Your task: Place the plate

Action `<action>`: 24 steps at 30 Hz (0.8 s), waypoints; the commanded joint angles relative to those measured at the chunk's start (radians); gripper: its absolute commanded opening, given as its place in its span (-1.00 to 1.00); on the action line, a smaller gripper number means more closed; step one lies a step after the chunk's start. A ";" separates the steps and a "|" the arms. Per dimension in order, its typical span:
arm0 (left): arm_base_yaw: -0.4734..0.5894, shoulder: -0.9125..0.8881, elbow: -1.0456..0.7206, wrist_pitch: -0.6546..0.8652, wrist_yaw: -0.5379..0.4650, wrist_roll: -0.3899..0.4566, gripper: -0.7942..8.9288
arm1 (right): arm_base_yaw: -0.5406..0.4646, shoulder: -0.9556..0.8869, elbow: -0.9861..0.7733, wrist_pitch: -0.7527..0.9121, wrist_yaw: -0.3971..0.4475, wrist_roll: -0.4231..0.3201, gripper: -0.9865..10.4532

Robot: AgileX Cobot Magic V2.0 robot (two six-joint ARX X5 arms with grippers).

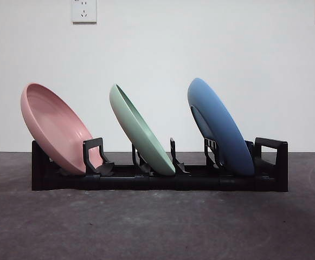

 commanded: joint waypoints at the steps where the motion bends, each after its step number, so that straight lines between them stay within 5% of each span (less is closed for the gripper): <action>1: 0.000 0.000 0.069 -0.027 0.003 -0.011 -0.82 | 0.000 0.000 0.048 -0.042 -0.015 0.027 -0.80; 8: 0.000 0.067 0.341 -0.436 0.001 0.053 -0.82 | 0.000 0.052 0.296 -0.491 -0.082 0.036 -0.80; 19: 0.000 0.319 0.700 -0.903 0.037 0.222 -0.82 | 0.000 0.275 0.655 -0.823 -0.264 0.025 -0.80; 24: 0.000 0.441 0.823 -1.036 0.125 0.230 -0.82 | 0.000 0.428 0.849 -0.993 -0.316 0.013 -0.80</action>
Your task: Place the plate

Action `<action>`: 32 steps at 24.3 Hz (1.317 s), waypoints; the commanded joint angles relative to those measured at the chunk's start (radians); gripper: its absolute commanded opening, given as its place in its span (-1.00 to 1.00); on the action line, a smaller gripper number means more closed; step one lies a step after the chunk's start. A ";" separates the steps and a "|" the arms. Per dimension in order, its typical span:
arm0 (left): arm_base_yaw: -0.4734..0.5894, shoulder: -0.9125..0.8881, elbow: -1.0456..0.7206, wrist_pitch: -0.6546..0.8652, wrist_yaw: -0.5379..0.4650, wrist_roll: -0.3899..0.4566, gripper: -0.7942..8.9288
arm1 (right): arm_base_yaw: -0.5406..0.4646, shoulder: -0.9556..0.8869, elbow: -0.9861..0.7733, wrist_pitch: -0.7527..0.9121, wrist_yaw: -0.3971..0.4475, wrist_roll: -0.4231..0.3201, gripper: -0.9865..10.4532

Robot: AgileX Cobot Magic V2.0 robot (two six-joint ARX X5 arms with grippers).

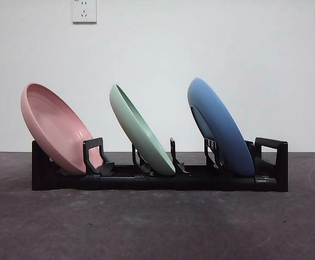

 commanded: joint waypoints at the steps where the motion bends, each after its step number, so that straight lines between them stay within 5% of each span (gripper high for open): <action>1: 0.000 0.056 0.068 -0.042 0.055 0.028 -0.81 | 0.000 0.087 0.103 -0.083 -0.033 -0.015 -0.80; 13: 0.000 0.268 0.283 -0.314 0.127 0.125 -0.81 | 0.070 0.346 0.343 -0.344 -0.072 -0.079 -0.80; 22: -0.077 0.462 0.402 -0.425 0.126 0.212 -0.77 | 0.225 0.602 0.428 -0.507 -0.060 -0.274 -0.80; 23: -0.090 0.484 0.402 -0.420 0.126 0.214 -0.65 | 0.250 0.624 0.428 -0.504 -0.040 -0.304 -0.79; 25: -0.109 0.515 0.402 -0.420 0.126 0.215 -0.11 | 0.280 0.656 0.428 -0.499 0.005 -0.337 -0.45; 27: -0.119 0.522 0.402 -0.419 0.126 0.215 -0.06 | 0.290 0.665 0.428 -0.496 0.013 -0.339 0.07; 32: -0.124 0.509 0.402 -0.392 0.126 0.214 -0.07 | 0.295 0.640 0.428 -0.479 0.007 -0.336 0.07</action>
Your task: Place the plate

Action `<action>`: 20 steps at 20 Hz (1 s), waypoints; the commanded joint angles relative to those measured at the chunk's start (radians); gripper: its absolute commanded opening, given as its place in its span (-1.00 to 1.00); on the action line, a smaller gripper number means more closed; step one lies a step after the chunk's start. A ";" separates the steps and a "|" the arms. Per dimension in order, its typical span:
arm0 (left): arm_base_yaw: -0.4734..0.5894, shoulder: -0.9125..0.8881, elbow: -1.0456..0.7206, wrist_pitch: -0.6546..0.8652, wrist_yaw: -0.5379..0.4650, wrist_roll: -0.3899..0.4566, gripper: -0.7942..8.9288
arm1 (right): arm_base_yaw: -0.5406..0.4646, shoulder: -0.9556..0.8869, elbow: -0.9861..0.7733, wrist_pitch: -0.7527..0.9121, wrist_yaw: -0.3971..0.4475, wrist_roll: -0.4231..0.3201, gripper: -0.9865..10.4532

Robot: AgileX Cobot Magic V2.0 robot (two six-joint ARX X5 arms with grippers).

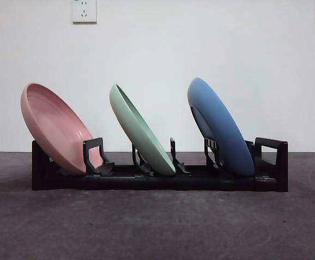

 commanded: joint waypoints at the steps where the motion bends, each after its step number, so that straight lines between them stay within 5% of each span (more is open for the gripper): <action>1: -0.002 -0.005 0.021 0.019 0.004 0.014 -0.07 | 0.008 -0.005 0.024 0.039 0.004 0.026 0.01; 5: -0.002 -0.014 0.021 0.013 0.004 0.002 -0.07 | 0.055 0.048 0.037 0.098 -0.002 0.205 -0.22; 20: -0.002 -0.015 0.021 0.020 0.004 0.002 -0.06 | 0.155 0.597 0.398 0.129 0.002 0.179 -0.35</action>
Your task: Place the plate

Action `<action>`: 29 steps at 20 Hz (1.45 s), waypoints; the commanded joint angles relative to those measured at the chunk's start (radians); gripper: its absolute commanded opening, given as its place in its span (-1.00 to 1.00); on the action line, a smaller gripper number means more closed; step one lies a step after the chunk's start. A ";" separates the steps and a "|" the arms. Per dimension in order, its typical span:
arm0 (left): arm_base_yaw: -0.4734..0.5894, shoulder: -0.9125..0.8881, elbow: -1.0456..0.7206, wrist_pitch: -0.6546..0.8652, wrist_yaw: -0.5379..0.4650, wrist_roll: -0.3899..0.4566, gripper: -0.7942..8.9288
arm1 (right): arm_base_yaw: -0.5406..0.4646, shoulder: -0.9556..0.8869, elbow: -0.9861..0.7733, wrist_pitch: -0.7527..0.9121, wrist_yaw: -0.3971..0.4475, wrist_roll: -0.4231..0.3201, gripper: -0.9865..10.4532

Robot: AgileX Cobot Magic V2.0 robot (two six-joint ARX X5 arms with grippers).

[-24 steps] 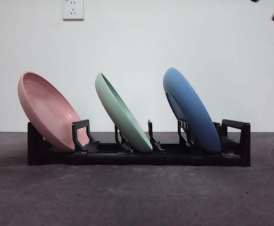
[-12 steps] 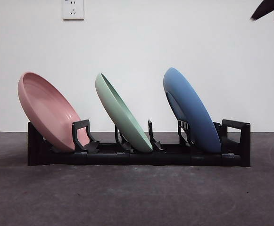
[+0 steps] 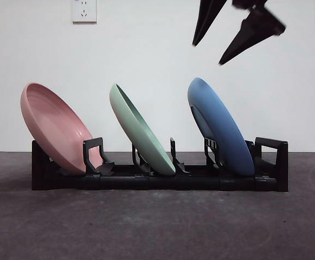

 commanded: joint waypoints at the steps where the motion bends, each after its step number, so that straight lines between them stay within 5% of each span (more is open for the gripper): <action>1: -0.002 0.005 0.021 0.011 0.004 0.003 -0.06 | 0.009 0.051 0.031 0.051 0.000 -0.012 -0.39; 10: -0.002 0.005 0.021 0.013 0.004 0.003 -0.06 | 0.011 0.153 0.031 0.134 0.048 -0.030 -0.47; 14: -0.002 0.005 0.021 0.014 0.004 0.003 -0.06 | 0.014 0.158 0.031 0.132 0.057 -0.035 -0.78; 18: -0.002 0.005 0.021 0.014 0.004 0.003 -0.06 | 0.017 0.158 0.031 0.130 0.045 -0.028 -0.81; 24: -0.002 0.005 0.021 0.014 0.004 0.003 -0.06 | 0.017 0.145 0.097 0.049 -0.112 -0.004 -0.81; 29: -0.002 0.005 0.021 0.014 0.004 0.003 -0.06 | 0.018 0.096 0.226 -0.054 -0.145 -0.031 -0.81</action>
